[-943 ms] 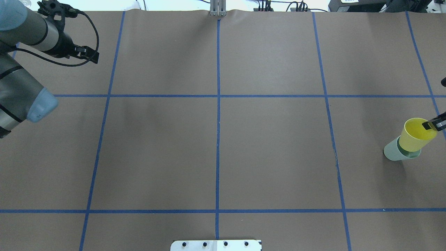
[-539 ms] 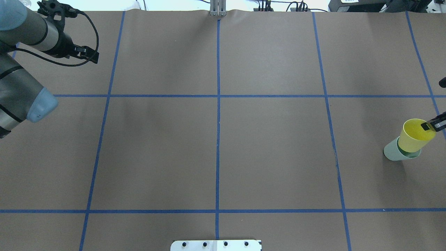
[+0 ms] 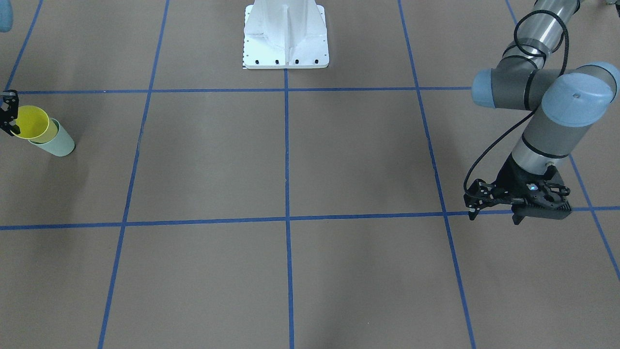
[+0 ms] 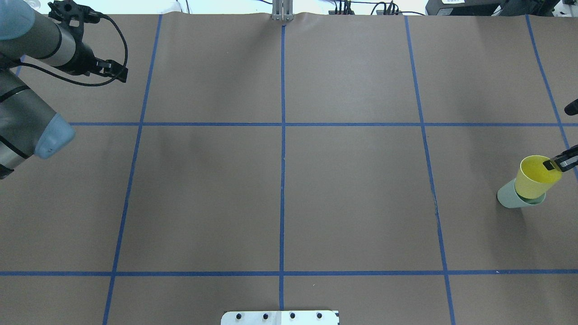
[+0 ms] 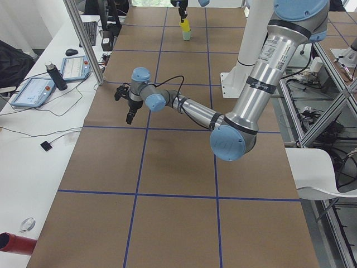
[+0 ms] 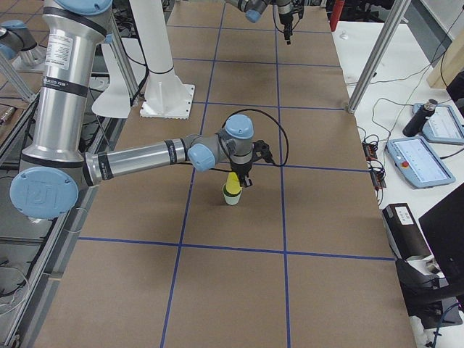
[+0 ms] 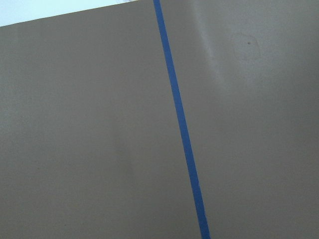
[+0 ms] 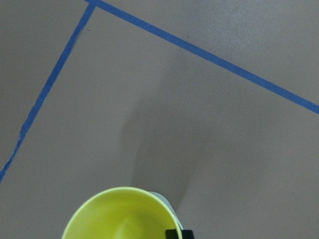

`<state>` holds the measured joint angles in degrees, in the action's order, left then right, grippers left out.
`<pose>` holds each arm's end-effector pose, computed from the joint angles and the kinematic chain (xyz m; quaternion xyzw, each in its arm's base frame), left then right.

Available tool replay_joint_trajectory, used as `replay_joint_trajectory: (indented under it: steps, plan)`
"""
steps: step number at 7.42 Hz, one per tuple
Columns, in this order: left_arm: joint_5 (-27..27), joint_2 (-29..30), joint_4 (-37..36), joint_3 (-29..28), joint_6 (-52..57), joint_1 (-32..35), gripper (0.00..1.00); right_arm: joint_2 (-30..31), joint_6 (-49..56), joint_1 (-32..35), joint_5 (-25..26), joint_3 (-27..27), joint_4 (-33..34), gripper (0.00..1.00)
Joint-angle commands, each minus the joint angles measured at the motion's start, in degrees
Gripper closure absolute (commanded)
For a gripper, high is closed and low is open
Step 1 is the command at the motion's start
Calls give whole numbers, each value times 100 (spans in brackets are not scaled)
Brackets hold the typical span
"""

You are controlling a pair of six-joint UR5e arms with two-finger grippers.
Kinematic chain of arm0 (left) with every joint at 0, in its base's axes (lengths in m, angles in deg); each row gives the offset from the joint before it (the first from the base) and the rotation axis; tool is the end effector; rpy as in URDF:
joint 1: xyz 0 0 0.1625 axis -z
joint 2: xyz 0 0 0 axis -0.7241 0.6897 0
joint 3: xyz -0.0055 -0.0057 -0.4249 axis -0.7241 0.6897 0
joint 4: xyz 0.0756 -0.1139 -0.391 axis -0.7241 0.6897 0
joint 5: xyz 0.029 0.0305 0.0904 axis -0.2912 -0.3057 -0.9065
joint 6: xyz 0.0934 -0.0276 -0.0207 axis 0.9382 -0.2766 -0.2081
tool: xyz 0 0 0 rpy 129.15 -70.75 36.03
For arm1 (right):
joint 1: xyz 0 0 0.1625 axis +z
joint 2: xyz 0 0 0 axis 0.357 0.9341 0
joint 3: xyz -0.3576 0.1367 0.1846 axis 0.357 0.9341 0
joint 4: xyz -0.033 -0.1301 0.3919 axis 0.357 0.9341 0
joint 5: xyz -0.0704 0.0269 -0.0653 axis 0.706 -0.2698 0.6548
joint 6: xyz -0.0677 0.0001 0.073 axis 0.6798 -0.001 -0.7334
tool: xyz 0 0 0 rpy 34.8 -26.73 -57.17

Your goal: Transfer and stack yellow cup on green cup

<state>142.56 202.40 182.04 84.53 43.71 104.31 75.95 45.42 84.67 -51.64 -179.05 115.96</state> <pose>0.2760 -0.6176 0.4062 0.1895 0.3644 0.0167 0.9116 -0.1226 -0.4125 0.5278 0.1154 -0.3705 -0.1946 0.9009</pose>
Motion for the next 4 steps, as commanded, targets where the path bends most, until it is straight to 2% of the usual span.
replay_joint_trajectory:
  steps: [1, 2, 4]
  plan:
    - [0, 0, 0, -9, 0, 0, 0, 0, 9, -3, 12, 10, 0, 4]
    - [0, 0, 0, -17, 0, 0, 0, 0, -17, -3, -14, 1, 0, 1]
    - [139, 0, -131, -26, 183, 235, 0, -18, -70, 15, -14, -17, 44, 1]
